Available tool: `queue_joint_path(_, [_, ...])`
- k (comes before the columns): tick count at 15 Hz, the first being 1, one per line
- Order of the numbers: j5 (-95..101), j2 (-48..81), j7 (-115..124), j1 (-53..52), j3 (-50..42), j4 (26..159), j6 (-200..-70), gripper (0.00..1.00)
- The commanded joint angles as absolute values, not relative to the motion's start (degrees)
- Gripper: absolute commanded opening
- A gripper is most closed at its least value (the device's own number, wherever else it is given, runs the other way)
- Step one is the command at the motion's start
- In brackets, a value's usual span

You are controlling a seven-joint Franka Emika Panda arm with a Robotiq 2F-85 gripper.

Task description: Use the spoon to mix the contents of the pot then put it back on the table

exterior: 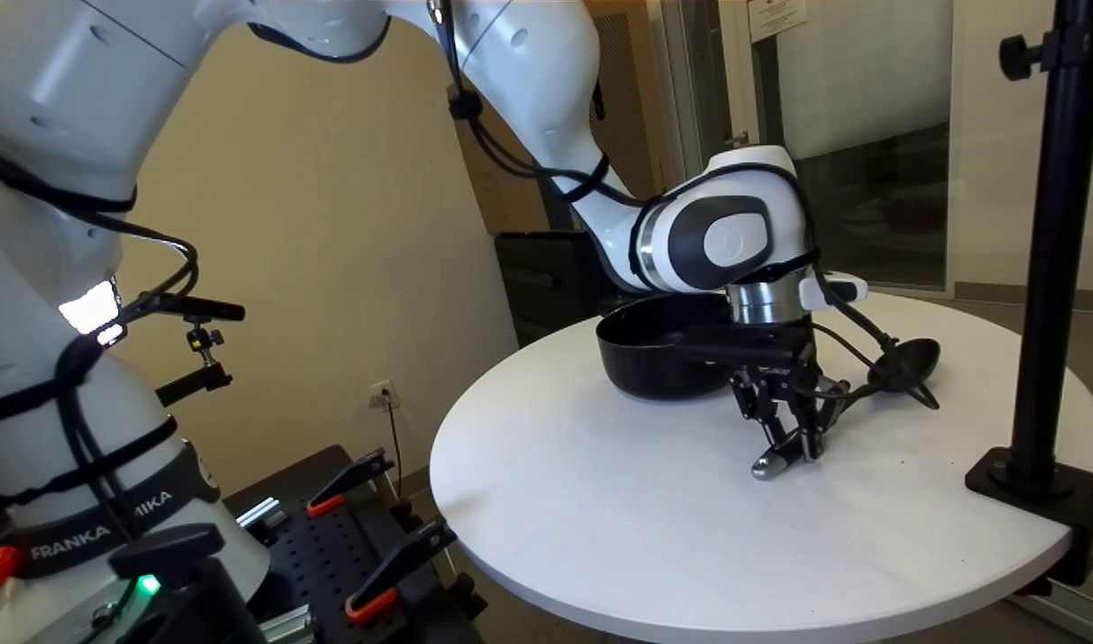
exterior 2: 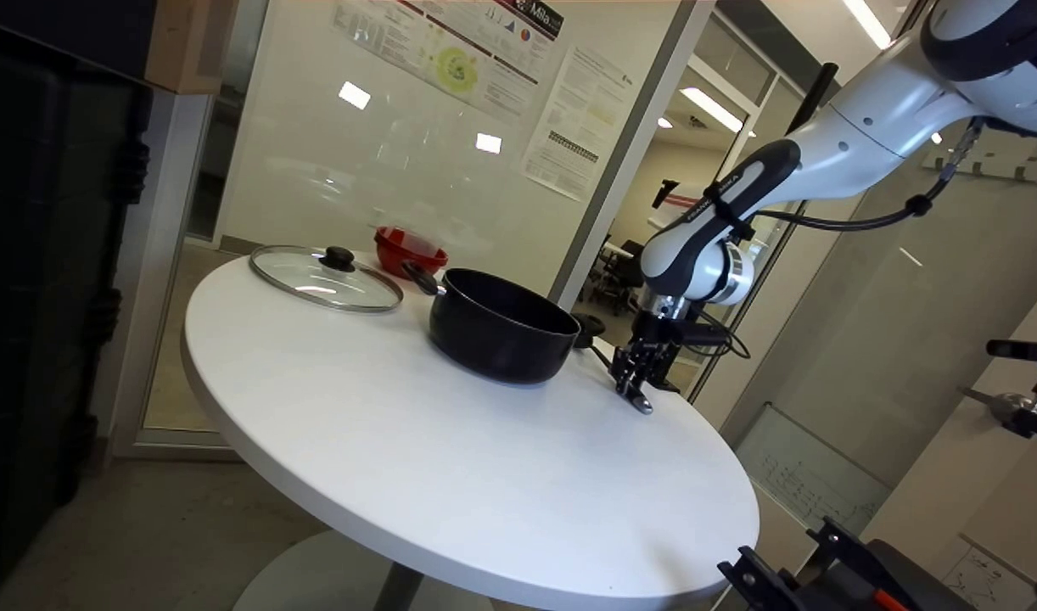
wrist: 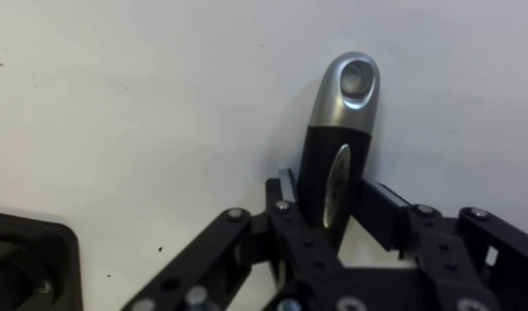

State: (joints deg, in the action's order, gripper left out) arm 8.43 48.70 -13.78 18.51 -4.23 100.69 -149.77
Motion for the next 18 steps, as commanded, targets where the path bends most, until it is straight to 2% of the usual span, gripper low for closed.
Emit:
queue_joint_path(1, [6.87,49.26,-16.89,19.08,-2.99,99.12,-147.24,0.08])
queue_joint_path(9, [2.55,36.29,-24.65,22.82,2.35,108.94,-146.51,0.08])
queue_joint_path(15, [-1.21,27.22,-24.51,21.43,1.87,111.89,-145.12,0.08])
queue_joint_path(18, [0.88,25.33,-26.32,19.27,1.21,109.82,-136.84,0.08])
